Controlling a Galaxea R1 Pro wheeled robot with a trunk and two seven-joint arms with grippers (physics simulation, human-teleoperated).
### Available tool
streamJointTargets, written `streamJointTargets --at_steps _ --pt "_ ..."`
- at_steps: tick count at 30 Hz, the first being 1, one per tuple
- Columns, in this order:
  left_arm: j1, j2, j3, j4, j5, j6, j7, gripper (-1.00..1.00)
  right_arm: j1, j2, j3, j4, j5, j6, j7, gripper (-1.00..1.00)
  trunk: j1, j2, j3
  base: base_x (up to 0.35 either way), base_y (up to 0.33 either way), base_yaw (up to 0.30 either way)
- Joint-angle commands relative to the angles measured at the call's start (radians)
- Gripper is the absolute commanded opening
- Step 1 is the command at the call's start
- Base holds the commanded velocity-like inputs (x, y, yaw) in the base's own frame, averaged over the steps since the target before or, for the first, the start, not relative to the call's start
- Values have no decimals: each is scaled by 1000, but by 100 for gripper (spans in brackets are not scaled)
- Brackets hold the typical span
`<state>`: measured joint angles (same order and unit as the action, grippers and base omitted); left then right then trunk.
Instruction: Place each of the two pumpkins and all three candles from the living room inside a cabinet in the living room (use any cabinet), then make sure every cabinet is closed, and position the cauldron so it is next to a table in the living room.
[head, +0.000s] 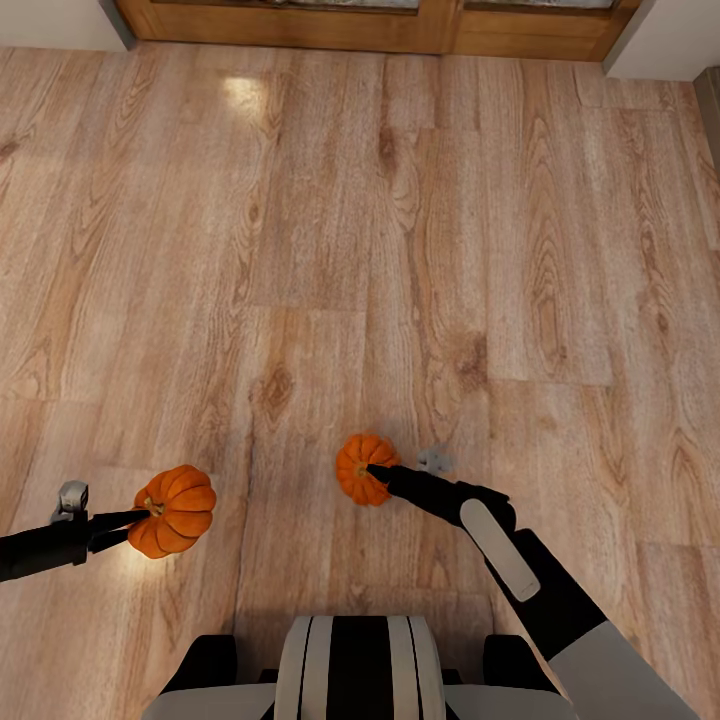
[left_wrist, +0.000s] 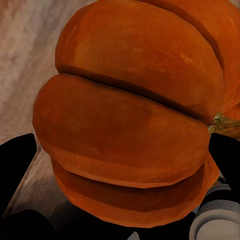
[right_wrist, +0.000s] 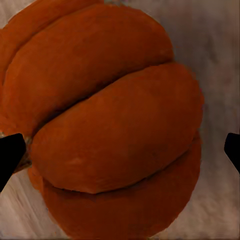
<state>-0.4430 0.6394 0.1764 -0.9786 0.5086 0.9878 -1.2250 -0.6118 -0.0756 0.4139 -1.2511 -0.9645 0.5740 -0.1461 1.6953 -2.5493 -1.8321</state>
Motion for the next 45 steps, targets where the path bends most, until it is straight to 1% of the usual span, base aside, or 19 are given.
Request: streamJointTargets --at_steps 1,33,34,37,45 --pt "0 0 0 0 2 6 -1 -100 0 -1 5 18 7 4 -10 100 0 0 -1 0 0 0" --pt "0 0 0 0 2 6 -1 -100 0 -1 11 18 10 3 -9 100 0 0 -1 0 15 0" --pt "0 0 0 0 2 6 -1 -100 0 -1 11 18 14 3 -9 -100 0 0 -1 0 1 0" --pt "0 0 0 0 2 6 -1 -100 0 -1 10 18 23 3 -9 -100 0 0 -1 0 0 0" --pt "0 0 0 0 2 6 -1 -100 0 -1 10 18 27 3 -9 -100 0 0 -1 0 0 0"
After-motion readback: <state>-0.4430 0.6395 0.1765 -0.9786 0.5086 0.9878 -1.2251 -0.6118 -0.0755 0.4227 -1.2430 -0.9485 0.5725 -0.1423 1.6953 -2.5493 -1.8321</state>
